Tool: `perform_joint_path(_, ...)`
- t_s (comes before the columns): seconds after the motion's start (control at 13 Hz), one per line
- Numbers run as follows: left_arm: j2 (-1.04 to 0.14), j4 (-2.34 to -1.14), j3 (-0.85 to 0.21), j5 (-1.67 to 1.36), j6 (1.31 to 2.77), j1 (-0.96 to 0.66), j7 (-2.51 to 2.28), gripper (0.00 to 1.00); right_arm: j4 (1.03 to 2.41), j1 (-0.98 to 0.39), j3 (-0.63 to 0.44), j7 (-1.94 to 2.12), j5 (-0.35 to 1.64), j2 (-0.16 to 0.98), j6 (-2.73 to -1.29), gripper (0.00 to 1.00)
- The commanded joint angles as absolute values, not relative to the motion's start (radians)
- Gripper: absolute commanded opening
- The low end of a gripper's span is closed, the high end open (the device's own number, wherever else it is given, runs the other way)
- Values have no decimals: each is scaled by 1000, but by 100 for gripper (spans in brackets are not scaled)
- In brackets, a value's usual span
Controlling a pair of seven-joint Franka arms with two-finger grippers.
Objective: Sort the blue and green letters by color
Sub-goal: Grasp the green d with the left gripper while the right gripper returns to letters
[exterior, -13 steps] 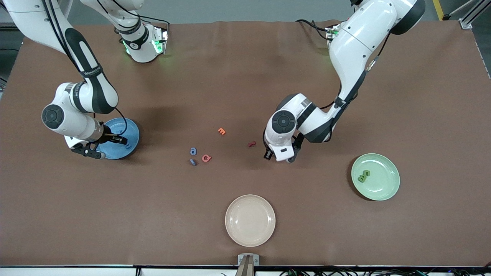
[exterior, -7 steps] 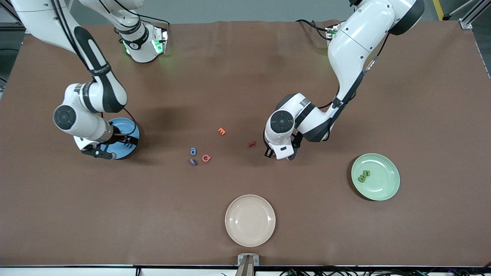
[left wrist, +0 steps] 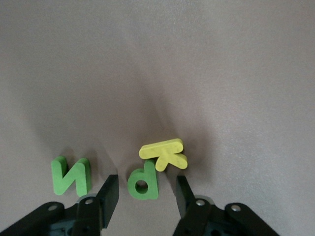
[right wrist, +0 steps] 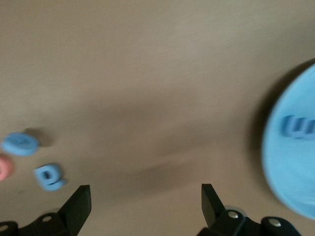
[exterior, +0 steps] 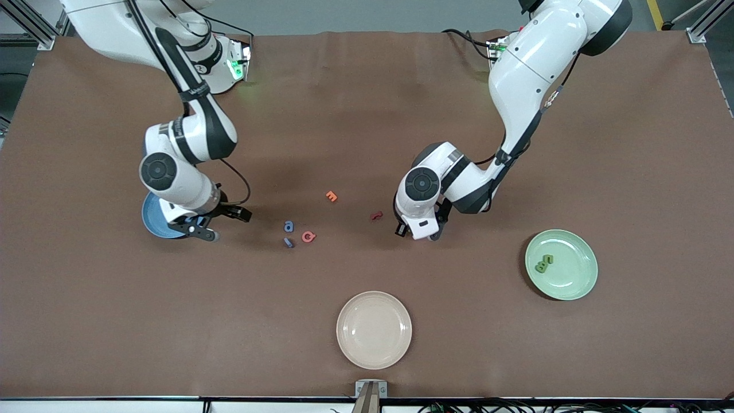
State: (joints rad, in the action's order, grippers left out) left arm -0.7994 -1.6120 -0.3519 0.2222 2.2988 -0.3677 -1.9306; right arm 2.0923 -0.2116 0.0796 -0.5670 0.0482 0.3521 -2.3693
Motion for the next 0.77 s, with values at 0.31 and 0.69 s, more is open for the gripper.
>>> perform_joint_path(0.31,-746,-1606,-347,239,2284,-371,-1956,0,1879,-330,72,-545,120,540,-2364,100)
perform_joint_path(0.69,-626,-1575,-347,276,2168,-293,-1805,0,1798,-353,69,-543,107,627,-2382,100)
